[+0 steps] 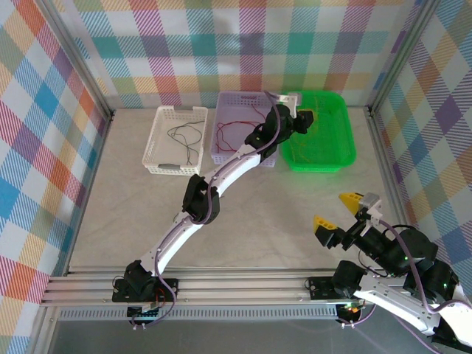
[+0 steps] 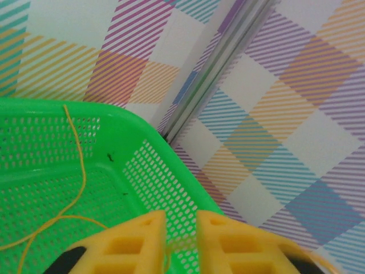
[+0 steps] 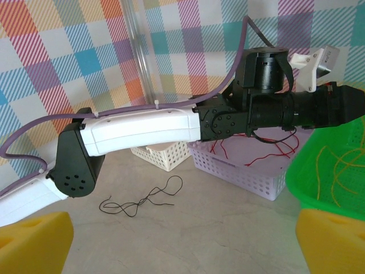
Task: Untangle the cables
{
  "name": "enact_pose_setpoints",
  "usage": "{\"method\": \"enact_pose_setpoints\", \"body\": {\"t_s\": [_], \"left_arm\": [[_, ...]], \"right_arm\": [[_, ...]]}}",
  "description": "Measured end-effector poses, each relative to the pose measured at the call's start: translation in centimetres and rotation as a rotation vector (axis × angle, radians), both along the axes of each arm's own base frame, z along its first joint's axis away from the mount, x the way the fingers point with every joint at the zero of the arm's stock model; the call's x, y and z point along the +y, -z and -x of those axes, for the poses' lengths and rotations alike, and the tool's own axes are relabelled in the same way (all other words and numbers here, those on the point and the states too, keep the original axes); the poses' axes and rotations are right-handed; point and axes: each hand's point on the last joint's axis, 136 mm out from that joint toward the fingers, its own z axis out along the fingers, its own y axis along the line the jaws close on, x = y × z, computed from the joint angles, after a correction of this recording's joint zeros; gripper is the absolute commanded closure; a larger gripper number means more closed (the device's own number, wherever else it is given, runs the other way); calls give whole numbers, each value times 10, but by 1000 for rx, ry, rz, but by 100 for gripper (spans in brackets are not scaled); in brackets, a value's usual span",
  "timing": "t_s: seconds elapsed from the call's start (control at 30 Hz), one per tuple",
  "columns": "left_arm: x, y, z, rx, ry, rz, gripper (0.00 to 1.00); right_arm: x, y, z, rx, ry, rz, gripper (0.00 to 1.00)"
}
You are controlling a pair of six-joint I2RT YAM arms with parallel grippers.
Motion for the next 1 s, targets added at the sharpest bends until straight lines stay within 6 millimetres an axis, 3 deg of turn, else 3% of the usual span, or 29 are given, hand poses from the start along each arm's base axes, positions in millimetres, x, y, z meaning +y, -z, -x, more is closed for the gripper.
{"method": "enact_pose_setpoints", "body": {"t_s": [0.47,0.73,1.0], "left_arm": [[-1,23,6,45,22,-88,37],[5,56,17,117,41,-250,25],[27,88,31,206,41,-444,14]], "right_arm": [[0,0,0,12,-2,-14,0],[-12,-3,-5,53,69,-42,0],[-29,-18,-24,94,239,-29,0]]}}
